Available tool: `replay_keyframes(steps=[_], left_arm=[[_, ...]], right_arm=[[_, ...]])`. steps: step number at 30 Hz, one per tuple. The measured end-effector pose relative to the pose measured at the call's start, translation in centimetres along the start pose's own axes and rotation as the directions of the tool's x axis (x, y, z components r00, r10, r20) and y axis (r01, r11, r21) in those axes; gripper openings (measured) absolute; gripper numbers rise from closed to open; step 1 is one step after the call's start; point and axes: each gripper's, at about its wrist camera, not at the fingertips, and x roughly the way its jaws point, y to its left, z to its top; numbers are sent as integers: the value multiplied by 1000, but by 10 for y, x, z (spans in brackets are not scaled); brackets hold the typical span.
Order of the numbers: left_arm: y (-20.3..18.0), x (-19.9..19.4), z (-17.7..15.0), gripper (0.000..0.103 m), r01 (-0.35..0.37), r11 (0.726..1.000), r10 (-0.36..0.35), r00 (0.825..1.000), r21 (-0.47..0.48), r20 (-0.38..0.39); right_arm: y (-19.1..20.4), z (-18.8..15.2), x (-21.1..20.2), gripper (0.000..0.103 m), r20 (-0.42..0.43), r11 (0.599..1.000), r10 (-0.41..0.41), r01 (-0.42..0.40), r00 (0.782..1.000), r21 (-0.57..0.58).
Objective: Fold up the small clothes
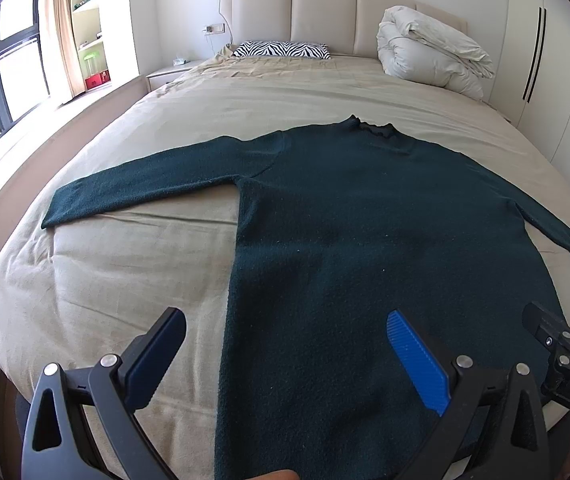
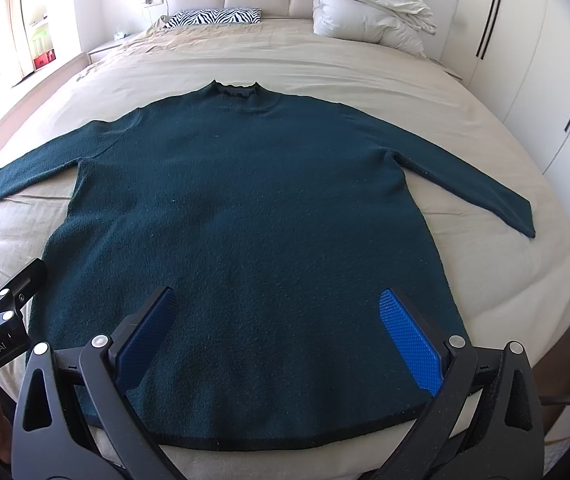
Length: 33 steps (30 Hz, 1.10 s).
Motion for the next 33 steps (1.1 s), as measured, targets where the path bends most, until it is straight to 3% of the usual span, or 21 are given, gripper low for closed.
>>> replay_keyframes(steps=[6, 10, 14, 18, 20, 21, 22, 24, 27, 30, 31, 33], left_arm=[[14, 5, -3, 103, 46, 998, -47, 999, -29, -9], [54, 11, 9, 103, 107, 986, -109, 994, -126, -12], [120, 13, 29, 103, 233, 932, -227, 972, -277, 56], [179, 8, 40, 103, 259, 885, -212, 964, -388, 159], [203, 15, 40, 103, 240, 865, -200, 970, -441, 134], [214, 23, 39, 103, 234, 852, -221, 972, -468, 84], [226, 31, 36, 103, 234, 826, -240, 969, -512, 56], [249, 35, 25, 102, 244, 774, -238, 967, -585, 88], [279, 39, 22, 102, 234, 741, -204, 972, -629, 120], [315, 51, 25, 101, 255, 675, -188, 967, -692, 172], [330, 54, 26, 99, 257, 647, -167, 966, -718, 195], [361, 67, 26, 92, 287, 553, -139, 957, -782, 254]], right_arm=[[2, 2, 2, 103, 6, 1000, 1, -1, 1000, 14], [-2, 6, -1, 103, 22, 997, 60, -61, 998, 44], [-3, 13, -10, 103, 77, 981, 171, -177, 982, 84], [5, 22, -18, 103, 133, 961, 246, -259, 960, 92], [13, 28, -20, 103, 141, 948, 294, -307, 945, 80], [17, 30, -21, 103, 145, 947, 302, -314, 942, 72], [22, 33, -23, 103, 152, 944, 313, -325, 937, 60], [30, 39, -26, 103, 161, 937, 337, -348, 928, 42], [42, 48, -27, 103, 160, 936, 341, -350, 926, 27], [44, 59, -25, 103, 154, 928, 361, -371, 920, 37], [44, 62, -23, 103, 154, 923, 372, -382, 916, 47], [43, 68, -20, 102, 159, 912, 389, -403, 908, 71]])
